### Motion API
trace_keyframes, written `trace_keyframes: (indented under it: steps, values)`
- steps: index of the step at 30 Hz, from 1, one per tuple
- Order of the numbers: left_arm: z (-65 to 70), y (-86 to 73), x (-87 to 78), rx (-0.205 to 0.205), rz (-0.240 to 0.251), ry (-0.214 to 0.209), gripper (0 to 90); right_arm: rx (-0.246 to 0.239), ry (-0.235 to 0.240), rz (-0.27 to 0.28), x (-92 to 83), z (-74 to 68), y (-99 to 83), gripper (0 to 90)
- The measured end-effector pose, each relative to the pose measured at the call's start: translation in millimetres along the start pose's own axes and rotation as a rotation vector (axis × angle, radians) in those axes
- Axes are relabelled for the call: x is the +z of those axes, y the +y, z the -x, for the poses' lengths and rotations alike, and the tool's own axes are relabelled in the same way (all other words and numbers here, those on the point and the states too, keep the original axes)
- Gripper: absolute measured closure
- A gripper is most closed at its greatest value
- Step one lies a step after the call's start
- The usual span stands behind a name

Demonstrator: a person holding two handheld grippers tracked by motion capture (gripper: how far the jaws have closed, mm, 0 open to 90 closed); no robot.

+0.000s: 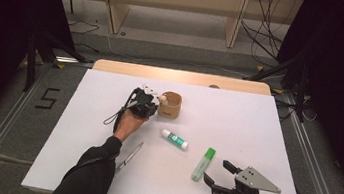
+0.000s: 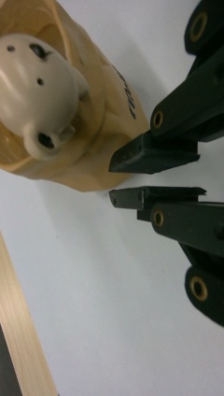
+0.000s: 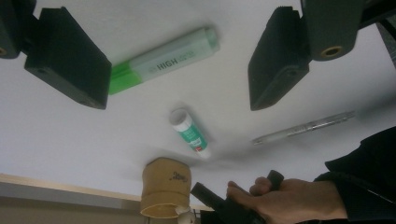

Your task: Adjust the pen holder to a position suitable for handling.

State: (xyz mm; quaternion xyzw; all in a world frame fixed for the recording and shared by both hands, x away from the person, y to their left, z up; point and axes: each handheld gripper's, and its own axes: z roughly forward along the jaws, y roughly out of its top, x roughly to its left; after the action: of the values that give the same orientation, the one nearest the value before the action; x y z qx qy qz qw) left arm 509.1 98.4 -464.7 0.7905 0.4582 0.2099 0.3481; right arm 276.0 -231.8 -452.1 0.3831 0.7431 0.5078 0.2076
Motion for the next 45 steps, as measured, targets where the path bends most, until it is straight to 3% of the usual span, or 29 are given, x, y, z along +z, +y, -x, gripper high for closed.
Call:
trace_keyframes:
  steps: [4,6,8,16,28,45]
  values:
    - [-6.8,-4.6,-11.6,-0.014,-0.014,-0.02,63.0,-0.003,0.002,0.001,0.2,-0.8,0.2,22.5]
    - [-9.4,-7.8,-17.6,-0.002,-0.037,-0.026,57.4,-0.002,0.0,0.0,0.4,-0.7,0.1,22.5]
    - [-11.1,-10.7,-23.2,-0.02,-0.06,-0.046,49.0,0.002,0.0,-0.002,0.4,-0.4,0.0,22.5]
    - [-10.4,-18.7,-45.8,-0.025,-0.099,-0.101,27.9,0.003,-0.002,-0.002,0.3,-0.5,-0.2,22.5]
    - [-3.3,-32.3,-73.2,-0.02,-0.102,-0.144,20.3,0.007,-0.001,0.0,-0.1,-0.5,-0.4,22.5]
    - [2.1,-51.7,-97.8,-0.005,-0.141,-0.143,15.5,0.001,0.004,0.003,-0.8,-0.8,-0.7,22.5]
